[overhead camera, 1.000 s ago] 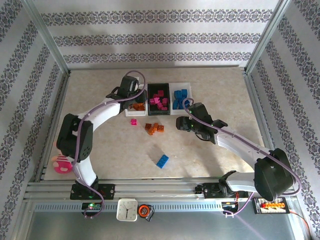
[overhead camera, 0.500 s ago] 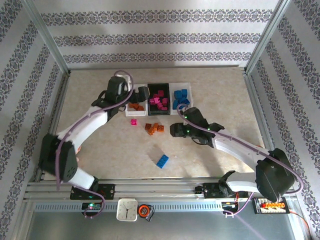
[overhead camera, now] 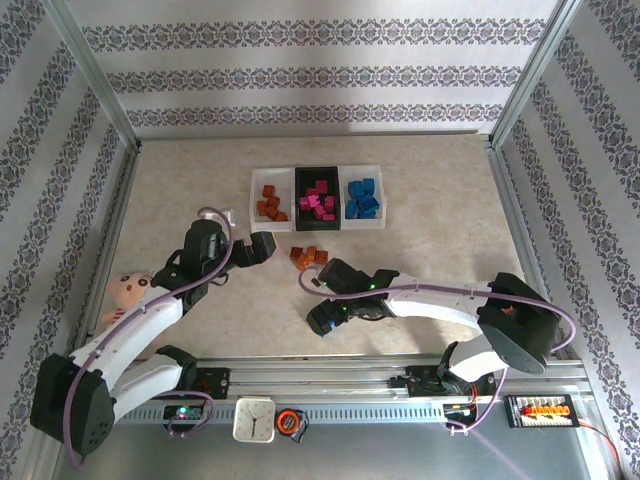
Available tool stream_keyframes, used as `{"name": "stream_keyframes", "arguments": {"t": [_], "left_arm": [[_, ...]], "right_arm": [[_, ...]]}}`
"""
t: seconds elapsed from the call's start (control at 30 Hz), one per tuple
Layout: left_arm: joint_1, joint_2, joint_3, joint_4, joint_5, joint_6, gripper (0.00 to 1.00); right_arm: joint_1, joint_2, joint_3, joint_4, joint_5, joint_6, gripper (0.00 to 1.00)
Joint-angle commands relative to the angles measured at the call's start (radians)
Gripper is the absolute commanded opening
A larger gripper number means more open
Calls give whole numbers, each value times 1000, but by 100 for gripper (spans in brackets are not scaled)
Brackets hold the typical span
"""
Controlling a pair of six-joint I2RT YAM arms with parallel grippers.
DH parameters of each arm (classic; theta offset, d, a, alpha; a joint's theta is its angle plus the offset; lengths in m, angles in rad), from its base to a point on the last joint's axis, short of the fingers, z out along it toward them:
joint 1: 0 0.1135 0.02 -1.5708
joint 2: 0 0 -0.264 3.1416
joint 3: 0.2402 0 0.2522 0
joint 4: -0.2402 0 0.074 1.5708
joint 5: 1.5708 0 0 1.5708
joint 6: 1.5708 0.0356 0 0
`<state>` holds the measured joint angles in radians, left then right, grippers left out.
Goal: Sort the legos into containers by color
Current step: Pick up the lego from the bottom-center of the table.
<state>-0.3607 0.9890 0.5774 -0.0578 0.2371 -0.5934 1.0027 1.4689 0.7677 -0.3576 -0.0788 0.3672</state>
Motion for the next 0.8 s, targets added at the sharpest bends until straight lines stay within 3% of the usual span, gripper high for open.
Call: {"name": "stream_keyframes", "arguments": {"t": [0.0,0.27,0.57,0.77], "left_arm": [[-11,-44,-20,-30,-21,-24,100],[-12,-75,-31,-54,-53,-26,100],[-11,-75,-26,-64,-65,-24,100],[-11,-81,-32,-59,-68,-29,100]], "right_arm": [[34,45,49,-67,78,-53,96],[108,132,105,-121,137,-88,91],[113,158,110,-109,121,-91,70],[62,67,116,-71,113,-86,56]]}}
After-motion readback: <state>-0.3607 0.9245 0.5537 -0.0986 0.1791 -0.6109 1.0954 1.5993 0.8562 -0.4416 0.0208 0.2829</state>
